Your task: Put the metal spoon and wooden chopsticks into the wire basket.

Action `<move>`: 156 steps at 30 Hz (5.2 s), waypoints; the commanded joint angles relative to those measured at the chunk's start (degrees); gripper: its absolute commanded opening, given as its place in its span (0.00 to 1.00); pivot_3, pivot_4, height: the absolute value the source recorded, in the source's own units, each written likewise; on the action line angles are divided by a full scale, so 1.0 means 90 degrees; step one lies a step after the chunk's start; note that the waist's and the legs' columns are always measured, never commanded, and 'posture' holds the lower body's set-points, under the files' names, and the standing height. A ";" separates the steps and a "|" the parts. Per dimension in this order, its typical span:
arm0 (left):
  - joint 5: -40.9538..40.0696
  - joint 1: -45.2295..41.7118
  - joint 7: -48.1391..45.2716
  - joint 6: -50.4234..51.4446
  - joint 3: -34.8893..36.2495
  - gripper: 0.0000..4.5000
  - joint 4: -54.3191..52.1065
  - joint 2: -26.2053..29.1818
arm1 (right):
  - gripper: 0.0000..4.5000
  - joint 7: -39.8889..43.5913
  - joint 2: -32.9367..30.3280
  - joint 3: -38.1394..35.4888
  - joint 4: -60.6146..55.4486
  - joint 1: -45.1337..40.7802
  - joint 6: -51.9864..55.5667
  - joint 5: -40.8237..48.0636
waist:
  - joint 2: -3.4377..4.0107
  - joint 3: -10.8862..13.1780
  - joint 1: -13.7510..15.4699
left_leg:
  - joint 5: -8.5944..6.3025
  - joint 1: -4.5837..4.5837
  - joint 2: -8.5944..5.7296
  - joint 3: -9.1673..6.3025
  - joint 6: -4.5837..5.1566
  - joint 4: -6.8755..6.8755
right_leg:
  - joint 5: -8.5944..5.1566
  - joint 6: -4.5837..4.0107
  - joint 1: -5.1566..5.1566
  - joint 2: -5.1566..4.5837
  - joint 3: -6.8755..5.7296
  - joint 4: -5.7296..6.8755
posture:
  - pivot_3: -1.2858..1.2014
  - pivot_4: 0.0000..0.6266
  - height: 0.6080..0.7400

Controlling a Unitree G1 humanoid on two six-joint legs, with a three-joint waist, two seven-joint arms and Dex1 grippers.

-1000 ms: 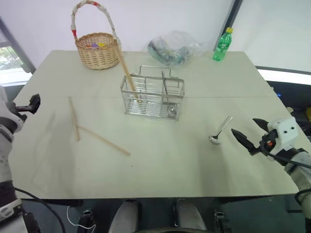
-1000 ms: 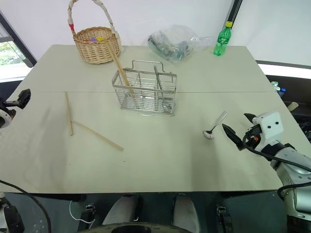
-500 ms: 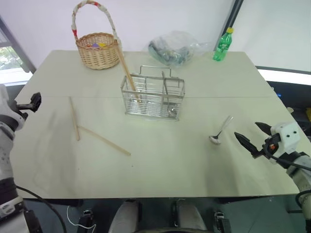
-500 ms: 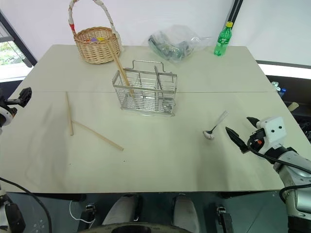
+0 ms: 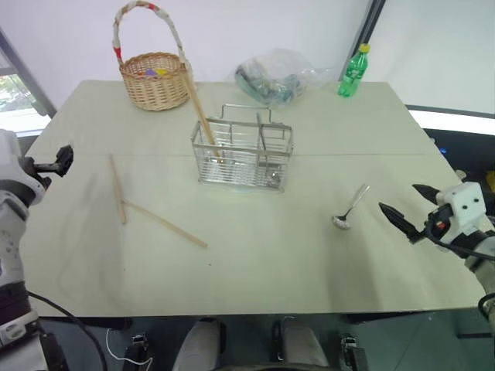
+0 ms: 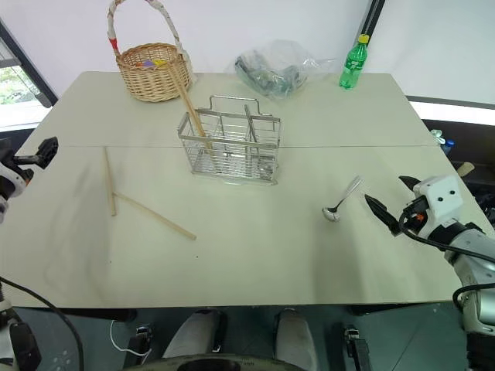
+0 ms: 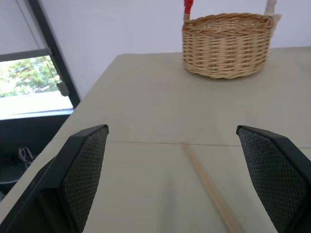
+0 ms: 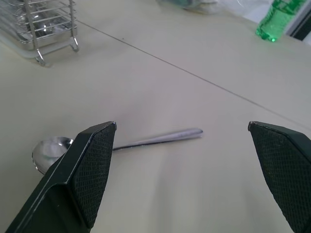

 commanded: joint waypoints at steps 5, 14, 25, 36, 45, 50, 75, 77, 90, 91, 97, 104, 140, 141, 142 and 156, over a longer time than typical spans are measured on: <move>-0.1292 -0.0222 -0.1728 0.0775 -0.0767 0.99 -0.1216 0.0381 | 1.00 0.1770 -0.1325 0.1423 0.0087 -0.1296 -0.1303 -0.0717 | 0.0004 0.0004 -0.0015 | 0.0000 0.0003 -0.0001 0.0005 0.0000 0.0006 | 0.0000 0.0000 0.0006 0.0001 -0.0002 -0.0001 | 0.52 0.24 0.44; -0.2257 0.0275 -0.3479 0.1286 -0.2145 0.99 -0.3008 0.1008 | 1.00 0.4699 -0.1436 0.3966 0.3346 -0.4922 -0.3911 -0.2070 | 0.0041 0.0053 -0.0168 | 0.0001 0.0006 -0.0002 0.0012 0.0002 -0.0003 | 0.0000 0.0000 0.0009 0.0005 -0.0004 -0.0009 | 0.52 0.24 0.44; -0.2645 0.0162 -0.3282 0.1521 -0.2342 0.99 -0.3489 0.0953 | 1.00 0.5380 -0.0497 0.5891 0.7728 -0.7632 -0.7219 -0.4316 | 0.0040 0.0074 -0.0199 | 0.0003 0.0018 -0.0004 0.0009 0.0000 -0.0001 | 0.0002 0.0002 0.0018 0.0019 -0.0005 -0.0003 | 0.52 0.24 0.44; -0.3444 0.0089 -0.2378 0.1959 -0.2008 0.99 -0.4009 0.0922 | 1.00 0.3574 0.0201 0.6727 0.8873 -0.8234 -0.8086 -0.5998 | 0.0041 0.0074 -0.0188 | 0.0015 0.0026 -0.0012 -0.0001 -0.0021 0.0000 | 0.0003 0.0001 0.0019 0.0027 0.0000 0.0017 | 0.52 0.24 0.44; -0.3894 -0.0192 -0.1781 0.1996 -0.1901 1.00 -0.3995 0.0950 | 0.72 0.2959 0.0449 0.6961 0.9271 -0.8438 -0.8117 -0.6508 | -0.0002 0.0077 -0.0216 | 0.0015 0.0104 -0.0018 0.0002 -0.0022 -0.0002 | 0.0000 -0.0002 0.0086 0.0034 0.0010 0.0030 | 0.52 0.24 0.44; -0.4006 -0.0348 -0.1642 0.1966 -0.1920 1.00 -0.3901 0.0967 | 0.17 0.3169 0.0494 0.6820 0.9322 -0.8391 -0.8159 -0.6337 | -0.0005 0.0077 -0.0336 | 0.0015 0.0111 -0.0016 0.0000 -0.0022 -0.0002 | 0.0001 -0.0002 0.0089 0.0038 0.0013 0.0038 | 0.52 0.24 0.44; -0.3470 -0.1093 -0.2351 0.1575 -0.2269 1.00 -0.3124 0.1010 | 0.02 0.5656 0.0116 0.5098 0.7059 -0.7327 -0.5967 -0.2165 | -0.0003 0.0088 -0.0351 | 0.0015 0.0105 -0.0010 0.0001 -0.0023 -0.0002 | 0.0003 0.0006 0.0065 0.0037 0.0018 0.0083 | 0.52 0.24 0.44; -0.3369 -0.1197 -0.2436 0.1510 -0.2273 1.00 -0.3010 0.1017 | 0.02 0.5656 -0.0160 0.4969 0.5684 -0.6945 -0.4567 -0.1120 | 0.0003 0.0091 -0.0335 | 0.0015 0.0102 -0.0003 -0.0002 -0.0023 -0.0001 | 0.0003 0.0006 0.0064 0.0034 0.0018 0.0083 | 0.52 0.24 0.44; -0.2866 -0.1545 -0.2816 0.1175 -0.2242 1.00 -0.2451 0.1065 | 0.02 0.3556 -0.0516 0.2298 0.1421 -0.6399 0.3054 0.2859 | 0.0004 0.0092 -0.0132 | 0.0010 0.0061 -0.0005 -0.0002 -0.0016 -0.0002 | 0.0000 -0.0003 0.0036 0.0003 0.0012 0.0039 | 0.52 0.24 0.44; -0.2846 -0.1558 -0.2833 0.1167 -0.2240 1.00 -0.2433 0.1062 | 0.02 0.3366 -0.0445 0.2181 0.1368 -0.6432 0.3246 0.2964 | 0.0004 0.0092 -0.0135 | 0.0010 0.0057 -0.0005 -0.0002 -0.0016 -0.0003 | 0.0000 -0.0003 0.0036 0.0004 0.0012 0.0032 | 0.52 0.24 0.44; -0.2709 -0.1679 -0.2950 0.1102 -0.2258 1.00 -0.2277 0.1033 | 0.02 0.1092 0.0826 0.1622 0.1460 -0.7127 0.3530 0.2932 | 0.0007 0.0089 -0.0170 | 0.0012 0.0010 -0.0004 0.0004 -0.0014 -0.0003 | 0.0012 -0.0005 -0.0016 0.0008 0.0013 0.0031 | 0.52 0.24 0.44; -0.2696 -0.1717 -0.2894 0.1151 -0.2239 1.00 -0.2382 0.1001 | 0.02 -0.0201 0.1907 0.2359 0.1831 -0.6753 0.2259 0.1285 | -0.0009 0.0079 -0.0173 | 0.0007 0.0002 -0.0017 0.0005 -0.0005 -0.0002 | 0.0028 0.0001 -0.0011 0.0010 0.0001 0.0018 | 0.52 0.24 0.44; -0.1870 -0.2199 0.0421 0.1962 -0.1277 1.00 -0.1262 0.0424 | 0.84 0.2178 -0.0557 0.1174 -0.1895 -0.4504 0.4068 0.3555 | -0.0020 0.0076 -0.0154 | 0.0005 0.0019 -0.0001 -0.0008 0.0003 0.0002 | 0.0034 0.0018 0.0010 0.0034 -0.0009 0.0022 | 0.52 0.24 0.44; -0.1789 -0.2271 0.0616 0.2074 -0.1266 1.00 -0.1166 0.0408 | 0.84 0.2124 -0.0576 0.1171 -0.2023 -0.4343 0.4052 0.3575 | -0.0020 0.0076 -0.0151 | 0.0005 0.0019 0.0000 -0.0006 0.0003 0.0005 | 0.0034 0.0018 0.0010 0.0033 -0.0009 0.0020 | 0.52 0.24 0.44; -0.1646 -0.2420 0.1000 0.2362 -0.1277 1.00 -0.0975 0.0322 | 0.84 0.1963 -0.0538 0.1193 -0.2174 -0.4137 0.4055 0.3573 | -0.0020 0.0076 -0.0156 | 0.0005 0.0019 0.0000 -0.0006 0.0003 0.0007 | 0.0034 0.0019 0.0011 0.0033 -0.0008 0.0020 | 0.52 0.24 0.44; 0.0112 -0.3871 0.3647 0.3030 -0.0970 1.00 0.2278 -0.1192 | 0.84 0.1268 -0.0638 0.1379 -0.3256 -0.2214 0.3635 0.3243 | -0.0047 0.0063 0.0010 | 0.0005 0.0006 -0.0013 -0.0009 -0.0001 0.0007 | 0.0063 0.0066 0.0002 0.0025 -0.0007 0.0007 | 0.52 0.24 0.44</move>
